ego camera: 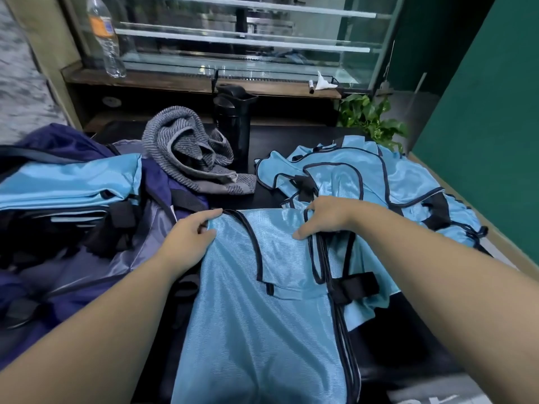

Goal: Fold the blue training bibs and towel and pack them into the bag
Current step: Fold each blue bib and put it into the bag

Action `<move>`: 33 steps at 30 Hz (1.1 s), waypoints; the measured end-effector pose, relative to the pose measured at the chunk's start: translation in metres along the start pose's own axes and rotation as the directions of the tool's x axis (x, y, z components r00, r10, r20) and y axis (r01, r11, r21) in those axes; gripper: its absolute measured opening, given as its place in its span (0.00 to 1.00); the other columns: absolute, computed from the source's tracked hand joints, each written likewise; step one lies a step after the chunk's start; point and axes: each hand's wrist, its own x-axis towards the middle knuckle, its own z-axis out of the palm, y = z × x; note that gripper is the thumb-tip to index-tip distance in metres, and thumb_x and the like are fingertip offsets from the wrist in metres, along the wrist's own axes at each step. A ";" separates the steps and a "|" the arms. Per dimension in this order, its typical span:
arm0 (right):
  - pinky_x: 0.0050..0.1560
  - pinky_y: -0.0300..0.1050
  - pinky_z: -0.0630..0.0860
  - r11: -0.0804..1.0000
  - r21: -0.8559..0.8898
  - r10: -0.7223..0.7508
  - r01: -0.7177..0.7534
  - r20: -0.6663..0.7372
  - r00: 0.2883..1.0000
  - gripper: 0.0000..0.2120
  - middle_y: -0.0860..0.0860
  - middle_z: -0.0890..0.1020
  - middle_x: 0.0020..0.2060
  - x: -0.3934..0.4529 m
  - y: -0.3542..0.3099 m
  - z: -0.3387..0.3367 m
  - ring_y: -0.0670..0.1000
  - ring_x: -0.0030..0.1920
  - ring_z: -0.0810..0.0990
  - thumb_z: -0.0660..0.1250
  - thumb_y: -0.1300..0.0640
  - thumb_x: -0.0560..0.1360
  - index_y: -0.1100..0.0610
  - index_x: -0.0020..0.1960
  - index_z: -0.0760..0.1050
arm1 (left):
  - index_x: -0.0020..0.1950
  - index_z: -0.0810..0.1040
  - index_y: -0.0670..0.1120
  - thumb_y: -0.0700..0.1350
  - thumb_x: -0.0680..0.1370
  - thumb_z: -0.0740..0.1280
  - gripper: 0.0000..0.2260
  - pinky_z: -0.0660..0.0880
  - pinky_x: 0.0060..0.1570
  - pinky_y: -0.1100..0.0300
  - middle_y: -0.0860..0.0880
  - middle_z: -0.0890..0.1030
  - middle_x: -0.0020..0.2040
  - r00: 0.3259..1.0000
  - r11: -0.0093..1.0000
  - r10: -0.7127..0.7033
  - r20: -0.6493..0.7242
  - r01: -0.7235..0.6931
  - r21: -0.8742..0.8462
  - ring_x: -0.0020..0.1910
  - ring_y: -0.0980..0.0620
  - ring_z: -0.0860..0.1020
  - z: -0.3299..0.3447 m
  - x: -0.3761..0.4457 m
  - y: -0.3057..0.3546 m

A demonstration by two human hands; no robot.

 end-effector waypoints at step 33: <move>0.49 0.52 0.82 0.848 0.530 0.175 0.011 -0.299 0.938 0.12 0.56 0.81 0.38 -0.023 0.012 -0.032 0.53 0.33 0.83 0.72 0.60 0.74 0.63 0.53 0.73 | 0.69 0.62 0.39 0.36 0.82 0.57 0.15 0.80 0.27 0.55 0.43 0.67 0.69 0.920 0.869 -0.389 0.050 0.385 -0.311 0.27 0.45 0.82 0.003 0.044 0.109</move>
